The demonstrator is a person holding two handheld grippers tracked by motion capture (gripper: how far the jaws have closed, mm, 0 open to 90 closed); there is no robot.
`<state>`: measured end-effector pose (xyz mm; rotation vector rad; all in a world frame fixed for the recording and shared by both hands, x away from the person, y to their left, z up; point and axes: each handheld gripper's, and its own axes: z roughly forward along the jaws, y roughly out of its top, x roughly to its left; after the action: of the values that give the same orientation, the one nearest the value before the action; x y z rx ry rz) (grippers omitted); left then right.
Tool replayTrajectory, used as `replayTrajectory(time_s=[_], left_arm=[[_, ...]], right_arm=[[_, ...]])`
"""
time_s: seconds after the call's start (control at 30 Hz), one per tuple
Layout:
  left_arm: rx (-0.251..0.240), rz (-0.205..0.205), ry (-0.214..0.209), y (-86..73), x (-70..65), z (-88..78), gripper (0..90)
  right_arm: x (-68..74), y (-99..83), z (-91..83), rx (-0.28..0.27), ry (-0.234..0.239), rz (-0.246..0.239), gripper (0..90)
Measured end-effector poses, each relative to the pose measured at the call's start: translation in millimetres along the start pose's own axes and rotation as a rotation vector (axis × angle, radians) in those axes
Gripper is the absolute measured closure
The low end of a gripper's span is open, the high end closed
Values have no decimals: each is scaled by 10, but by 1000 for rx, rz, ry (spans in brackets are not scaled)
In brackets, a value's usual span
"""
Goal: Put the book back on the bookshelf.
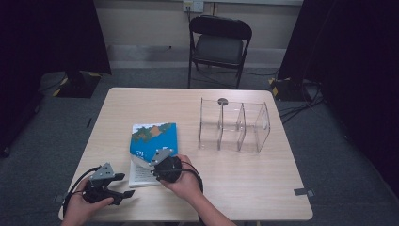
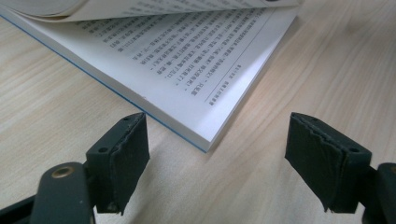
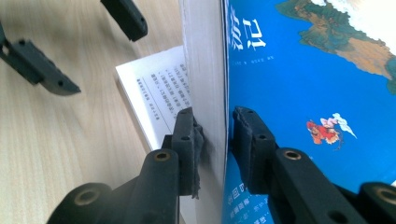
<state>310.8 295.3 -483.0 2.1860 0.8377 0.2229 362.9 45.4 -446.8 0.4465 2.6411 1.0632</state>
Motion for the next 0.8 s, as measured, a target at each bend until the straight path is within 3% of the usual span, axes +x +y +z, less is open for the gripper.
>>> replayTrajectory(time_s=[0.33, 0.6, 0.8], left_arm=[[4, -7, -6, -38, 9, 8, 221], [25, 9, -8, -27, -80, 73, 240], [35, 18, 1, -8, -118, 126, 240]], right_arm=[[-96, 140, -135, -9, 10, 46, 734], [-161, 272, -267, 26, -11, 37, 748], [-189, 359, -318, 40, -13, 63, 751]])
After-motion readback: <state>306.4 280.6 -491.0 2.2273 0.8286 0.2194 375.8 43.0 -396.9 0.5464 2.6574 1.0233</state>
